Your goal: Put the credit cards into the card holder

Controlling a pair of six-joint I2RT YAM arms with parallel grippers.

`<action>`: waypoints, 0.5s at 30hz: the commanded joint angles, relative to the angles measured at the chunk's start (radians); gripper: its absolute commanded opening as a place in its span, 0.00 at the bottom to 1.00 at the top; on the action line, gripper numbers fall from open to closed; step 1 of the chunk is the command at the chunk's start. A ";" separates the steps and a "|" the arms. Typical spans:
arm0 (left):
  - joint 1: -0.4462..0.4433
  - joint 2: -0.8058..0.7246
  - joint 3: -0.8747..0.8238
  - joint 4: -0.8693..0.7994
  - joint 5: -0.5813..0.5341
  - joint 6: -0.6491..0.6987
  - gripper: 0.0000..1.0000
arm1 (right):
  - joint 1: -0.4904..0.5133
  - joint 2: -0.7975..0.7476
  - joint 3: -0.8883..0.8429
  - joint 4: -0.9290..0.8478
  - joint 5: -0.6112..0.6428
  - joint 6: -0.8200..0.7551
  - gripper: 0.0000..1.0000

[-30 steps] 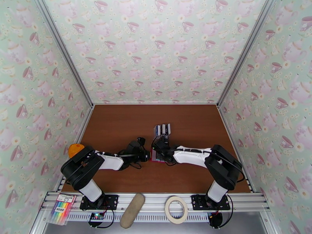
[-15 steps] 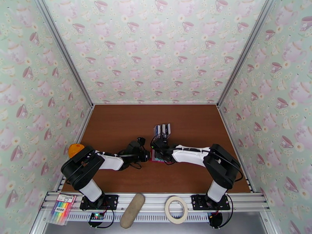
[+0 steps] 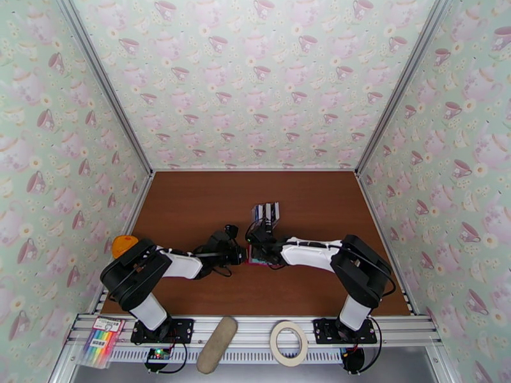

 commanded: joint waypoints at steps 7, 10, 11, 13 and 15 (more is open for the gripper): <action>-0.031 0.079 -0.053 -0.186 0.063 -0.027 0.13 | 0.021 0.032 0.041 0.018 -0.031 -0.013 0.48; -0.031 0.077 -0.052 -0.187 0.062 -0.025 0.13 | 0.022 0.035 0.040 0.020 -0.036 -0.013 0.48; -0.029 0.077 -0.053 -0.188 0.061 -0.027 0.13 | 0.021 0.035 0.040 0.025 -0.038 -0.011 0.48; -0.030 0.077 -0.053 -0.187 0.061 -0.026 0.13 | 0.021 0.035 0.035 0.039 -0.050 -0.012 0.48; -0.028 0.078 -0.053 -0.189 0.062 -0.026 0.13 | 0.022 0.034 0.031 0.050 -0.059 -0.010 0.48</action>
